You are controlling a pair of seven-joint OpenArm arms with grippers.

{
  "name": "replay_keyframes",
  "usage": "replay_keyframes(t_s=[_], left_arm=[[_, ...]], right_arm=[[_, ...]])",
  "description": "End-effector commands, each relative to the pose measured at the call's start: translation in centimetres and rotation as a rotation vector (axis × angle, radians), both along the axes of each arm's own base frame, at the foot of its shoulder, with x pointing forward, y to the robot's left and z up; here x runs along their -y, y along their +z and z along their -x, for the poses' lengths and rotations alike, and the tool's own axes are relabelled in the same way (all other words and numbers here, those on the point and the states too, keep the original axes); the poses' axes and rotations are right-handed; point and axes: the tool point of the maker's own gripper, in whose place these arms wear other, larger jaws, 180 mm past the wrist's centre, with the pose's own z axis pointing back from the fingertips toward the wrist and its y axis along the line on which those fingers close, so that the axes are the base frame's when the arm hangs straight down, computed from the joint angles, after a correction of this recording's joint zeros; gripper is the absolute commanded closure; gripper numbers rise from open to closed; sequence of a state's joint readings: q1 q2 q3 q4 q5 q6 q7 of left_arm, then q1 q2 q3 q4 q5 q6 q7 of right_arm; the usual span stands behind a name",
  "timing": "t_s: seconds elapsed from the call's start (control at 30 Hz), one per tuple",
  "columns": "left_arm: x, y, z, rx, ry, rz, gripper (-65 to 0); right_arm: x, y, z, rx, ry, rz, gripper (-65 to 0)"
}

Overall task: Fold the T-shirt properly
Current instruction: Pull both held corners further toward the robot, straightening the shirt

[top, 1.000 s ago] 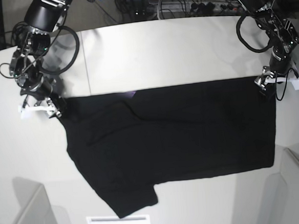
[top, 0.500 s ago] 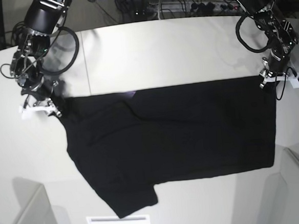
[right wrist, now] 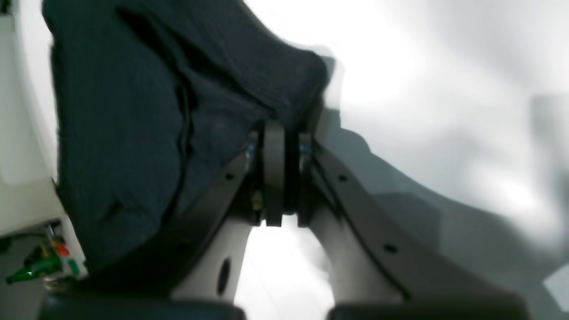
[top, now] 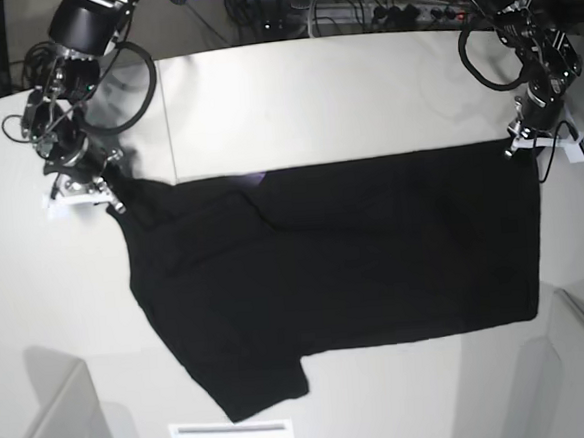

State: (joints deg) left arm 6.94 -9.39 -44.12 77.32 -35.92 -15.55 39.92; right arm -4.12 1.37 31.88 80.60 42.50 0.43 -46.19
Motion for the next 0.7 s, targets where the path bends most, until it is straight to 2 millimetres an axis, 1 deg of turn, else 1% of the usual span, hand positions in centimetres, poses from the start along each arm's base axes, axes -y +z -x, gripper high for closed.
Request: replay_keyframes(t_s=[0.0,0.2,0.37,0.47,0.57,0.67], left_arm=[[-0.7,1.2,0.1,0.017,-0.013,-0.041,0.0],[-0.8,1.8,3.4,-0.028,-0.043,-0.101,0.0],[-0.9,1.7,6.4,-0.083,-0.062,-0.134,0.0],[-0.8,1.7,7.9,-0.112,-0.075,-0.15,0.0],[-0.7,1.6,9.3,-0.14,-0.087,-0.162,0.0],[-0.6,1.4,10.7,-0.171,-0.093,-0.166,0.0]], right_arm=[[0.4,-0.2,1.1,-0.052,0.01,0.024,0.0],[0.4,0.9,3.4,-0.068,0.054,0.054,0.0],[0.7,1.6,6.2,-0.084,0.07,0.101,0.0],[0.8,2.2,7.9,-0.091,0.08,0.132,0.0],[0.8,2.3,9.1,-0.105,0.088,0.148,0.0],[0.9,2.1,10.4,-0.129,0.092,0.153,0.0]])
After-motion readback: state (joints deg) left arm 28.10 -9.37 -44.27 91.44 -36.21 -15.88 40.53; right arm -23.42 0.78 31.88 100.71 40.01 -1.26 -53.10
